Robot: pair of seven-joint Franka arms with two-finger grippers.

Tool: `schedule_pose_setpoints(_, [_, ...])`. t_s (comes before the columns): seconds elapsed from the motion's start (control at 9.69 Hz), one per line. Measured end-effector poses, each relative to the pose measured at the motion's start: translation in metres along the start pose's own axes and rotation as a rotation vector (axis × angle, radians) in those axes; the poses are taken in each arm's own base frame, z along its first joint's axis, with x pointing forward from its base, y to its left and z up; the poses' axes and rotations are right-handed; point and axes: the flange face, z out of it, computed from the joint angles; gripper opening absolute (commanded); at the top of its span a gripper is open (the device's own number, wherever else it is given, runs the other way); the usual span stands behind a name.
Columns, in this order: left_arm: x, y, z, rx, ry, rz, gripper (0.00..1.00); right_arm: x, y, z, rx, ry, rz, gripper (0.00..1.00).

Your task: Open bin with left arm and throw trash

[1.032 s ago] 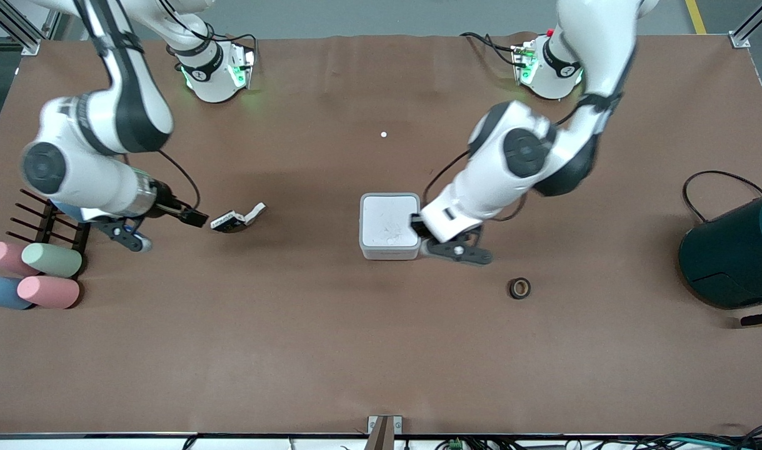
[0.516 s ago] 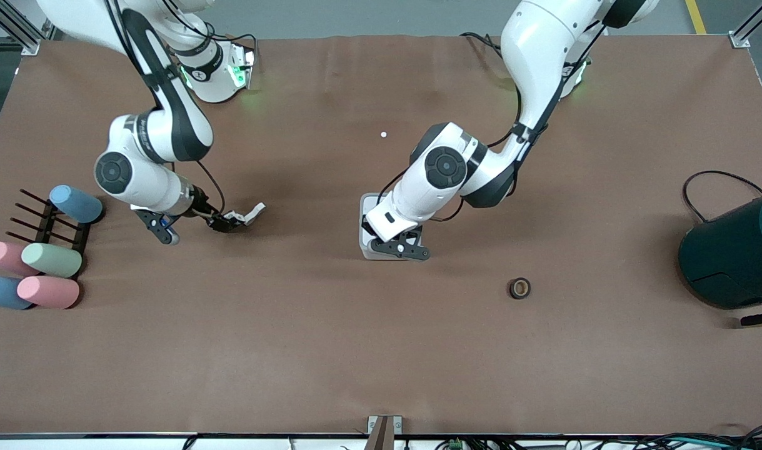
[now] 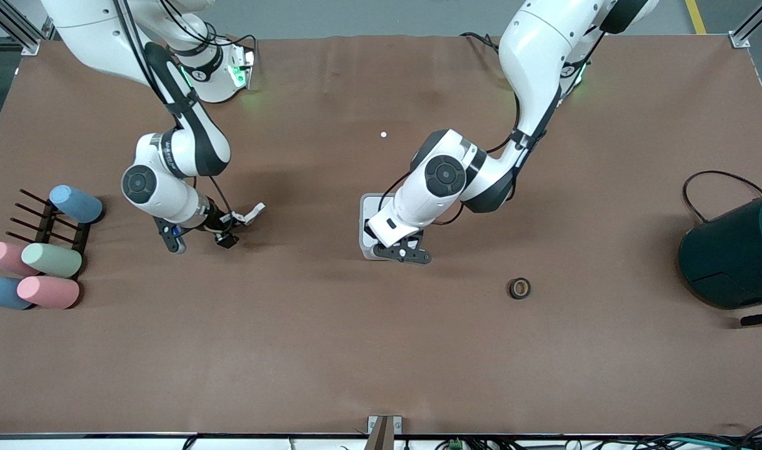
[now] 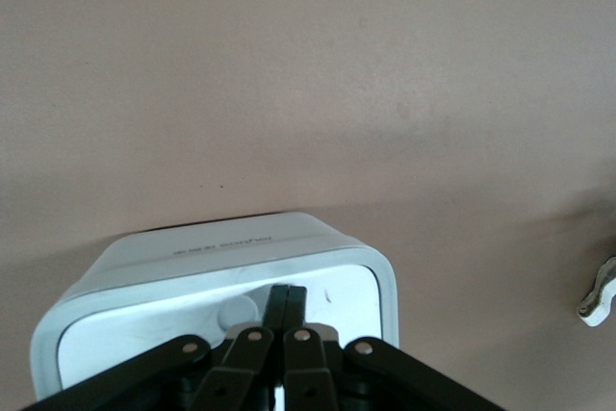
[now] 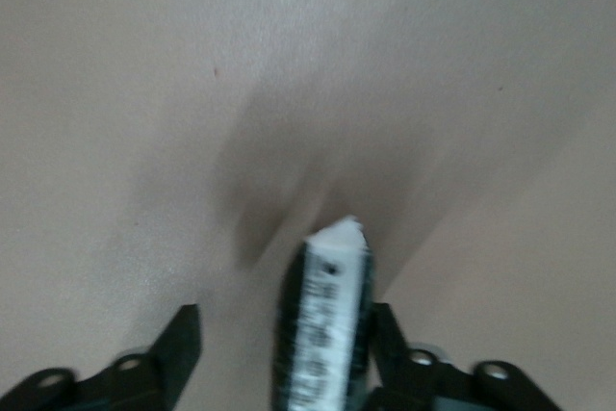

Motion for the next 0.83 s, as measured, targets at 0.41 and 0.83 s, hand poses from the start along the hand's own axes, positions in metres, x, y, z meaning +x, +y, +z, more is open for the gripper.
schedule_pose_setpoints(0.41, [0.041, -0.069, -0.129, 0.135, -0.026, 0.005, 0.09, -0.001, -0.005, -0.005, -0.024, -0.015, -0.001, 0.0])
schedule_pose_setpoints(0.83, [0.085, -0.228, -0.12, 0.324, -0.097, 0.149, 0.81, -0.035, -0.089, -0.125, 0.023, -0.082, -0.029, 0.0])
